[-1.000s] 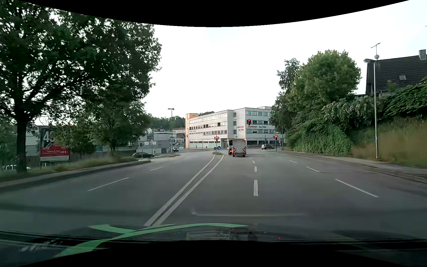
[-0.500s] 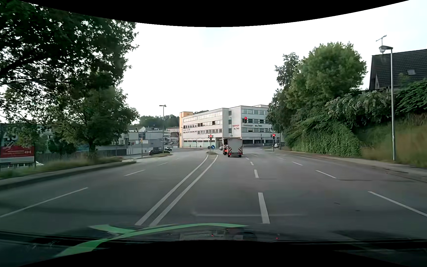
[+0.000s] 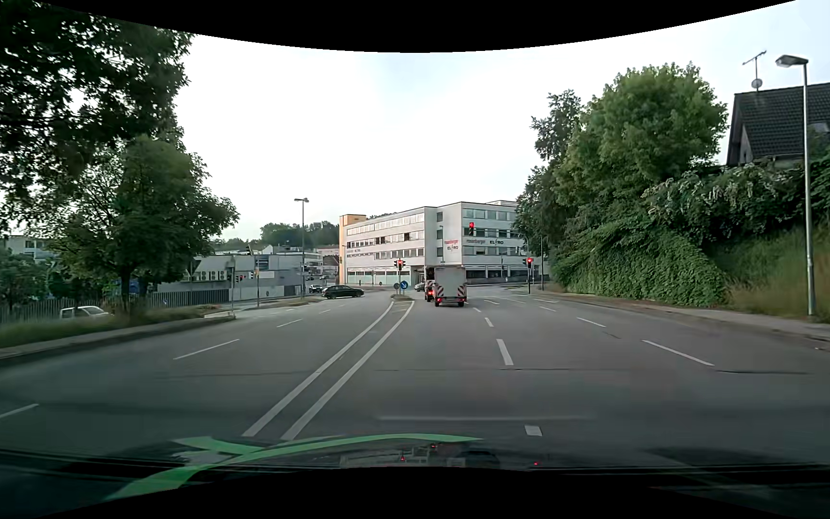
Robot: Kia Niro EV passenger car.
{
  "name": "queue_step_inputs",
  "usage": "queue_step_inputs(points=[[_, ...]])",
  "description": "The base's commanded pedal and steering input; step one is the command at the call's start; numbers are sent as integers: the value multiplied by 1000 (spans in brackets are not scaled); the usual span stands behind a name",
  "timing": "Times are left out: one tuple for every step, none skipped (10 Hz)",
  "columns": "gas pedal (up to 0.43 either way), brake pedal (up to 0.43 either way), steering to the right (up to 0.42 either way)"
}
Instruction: Follow the waypoints while adhering to traffic rules and regulations
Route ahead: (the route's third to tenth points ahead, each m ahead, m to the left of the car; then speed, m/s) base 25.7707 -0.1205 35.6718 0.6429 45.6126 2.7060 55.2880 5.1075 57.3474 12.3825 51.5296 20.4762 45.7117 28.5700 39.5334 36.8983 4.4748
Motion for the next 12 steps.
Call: queue_step_inputs(points=[[0,128,27],[0,128,26],[0,128,22],[0,128,20],[0,122,20],[0,128,20],[0,128,20],[0,122,17],[0,122,14],[0,122,11],[0,122,11],[0,122,8]])
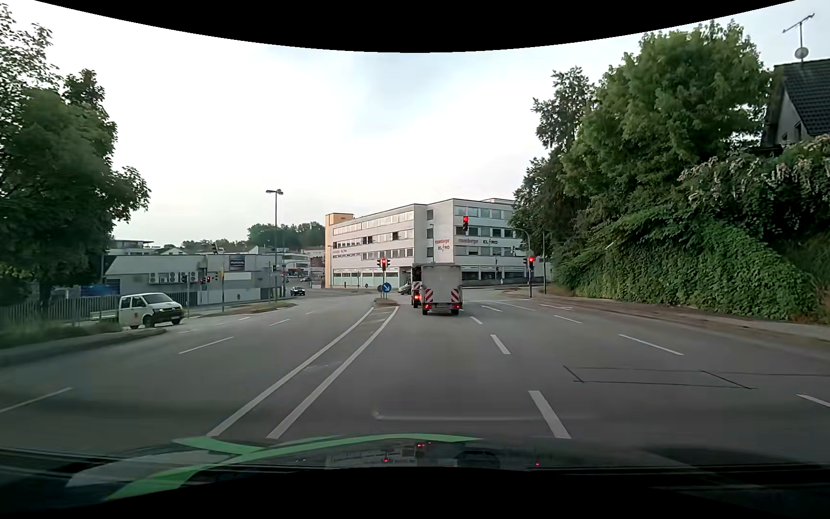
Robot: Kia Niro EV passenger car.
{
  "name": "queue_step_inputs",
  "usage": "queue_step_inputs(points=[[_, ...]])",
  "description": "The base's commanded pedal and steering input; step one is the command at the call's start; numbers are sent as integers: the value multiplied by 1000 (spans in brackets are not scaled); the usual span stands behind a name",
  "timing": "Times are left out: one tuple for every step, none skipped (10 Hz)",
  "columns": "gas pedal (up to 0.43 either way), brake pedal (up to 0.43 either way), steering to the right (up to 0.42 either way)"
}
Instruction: Follow the waypoints while adhering to traffic rules and regulations
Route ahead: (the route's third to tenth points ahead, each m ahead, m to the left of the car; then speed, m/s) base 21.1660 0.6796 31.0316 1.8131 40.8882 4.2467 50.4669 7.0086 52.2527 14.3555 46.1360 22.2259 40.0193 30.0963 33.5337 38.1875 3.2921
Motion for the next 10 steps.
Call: queue_step_inputs(points=[[0,122,7],[0,122,7],[0,116,7],[0,116,8],[0,110,8],[0,98,8],[0,91,5],[0,79,3],[0,67,3],[0,43,4]])
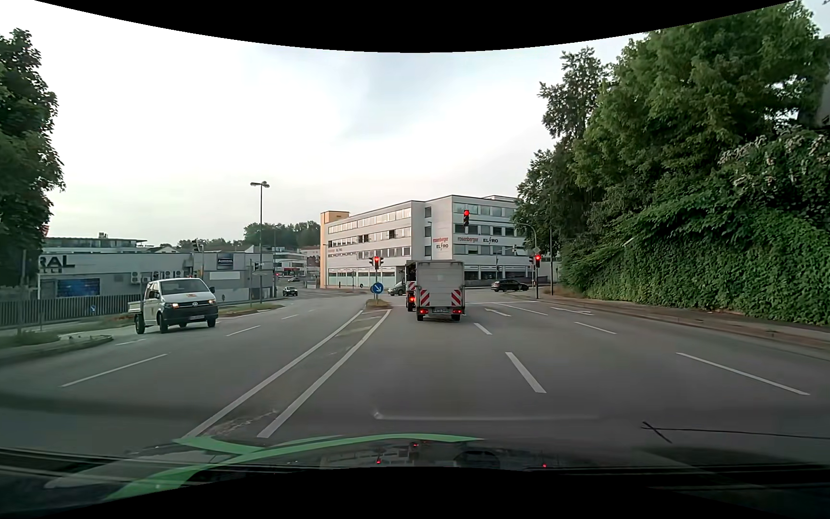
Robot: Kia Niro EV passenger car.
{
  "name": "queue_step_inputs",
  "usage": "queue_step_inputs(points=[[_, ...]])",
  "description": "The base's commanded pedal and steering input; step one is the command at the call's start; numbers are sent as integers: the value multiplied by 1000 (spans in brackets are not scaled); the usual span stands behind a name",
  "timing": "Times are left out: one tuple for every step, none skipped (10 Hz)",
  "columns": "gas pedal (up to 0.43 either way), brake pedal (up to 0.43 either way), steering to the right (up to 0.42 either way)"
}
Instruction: Follow the waypoints while adhering to traffic rules and regulations
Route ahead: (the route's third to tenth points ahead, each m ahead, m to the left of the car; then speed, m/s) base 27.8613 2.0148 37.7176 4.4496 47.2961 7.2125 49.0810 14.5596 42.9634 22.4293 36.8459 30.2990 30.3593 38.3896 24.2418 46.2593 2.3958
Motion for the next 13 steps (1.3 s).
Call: queue_step_inputs(points=[[0,18,3],[0,0,3],[0,0,3],[0,0,0],[0,0,-3],[0,0,-4],[0,0,-4],[0,0,-4],[0,6,-4],[0,49,-4],[0,67,-6],[0,79,-10],[0,91,-15]])
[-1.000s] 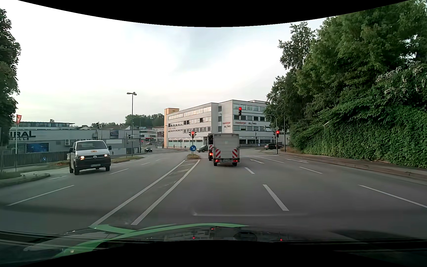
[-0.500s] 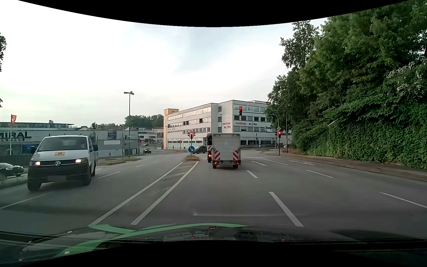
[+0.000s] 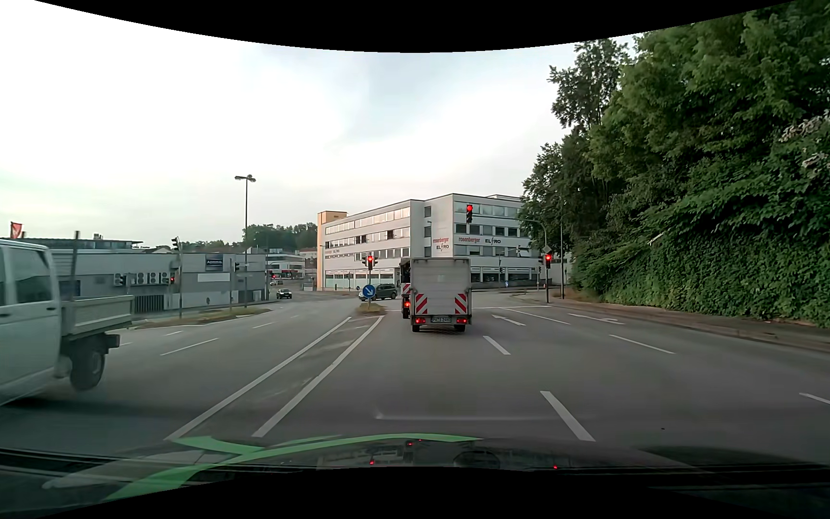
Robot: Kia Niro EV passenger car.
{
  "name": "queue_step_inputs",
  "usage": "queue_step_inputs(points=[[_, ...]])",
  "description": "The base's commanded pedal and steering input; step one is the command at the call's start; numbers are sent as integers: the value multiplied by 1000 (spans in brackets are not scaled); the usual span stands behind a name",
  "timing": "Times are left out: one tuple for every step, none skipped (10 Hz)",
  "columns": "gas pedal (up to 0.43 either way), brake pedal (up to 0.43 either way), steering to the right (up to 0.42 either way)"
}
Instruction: Follow the waypoints while adhering to traffic rules and regulations
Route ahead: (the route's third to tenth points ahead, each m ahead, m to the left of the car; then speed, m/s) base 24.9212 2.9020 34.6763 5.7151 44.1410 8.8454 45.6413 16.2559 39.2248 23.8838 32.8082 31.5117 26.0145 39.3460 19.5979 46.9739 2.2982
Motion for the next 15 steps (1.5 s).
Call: queue_step_inputs(points=[[0,104,-16],[0,134,-16],[0,152,-16],[0,165,-16],[0,177,-16],[0,177,-16],[0,171,-15],[0,171,-16],[0,165,-16],[0,171,-16],[0,165,-16],[0,165,-16],[0,171,-16],[0,171,-16],[0,171,-16]])
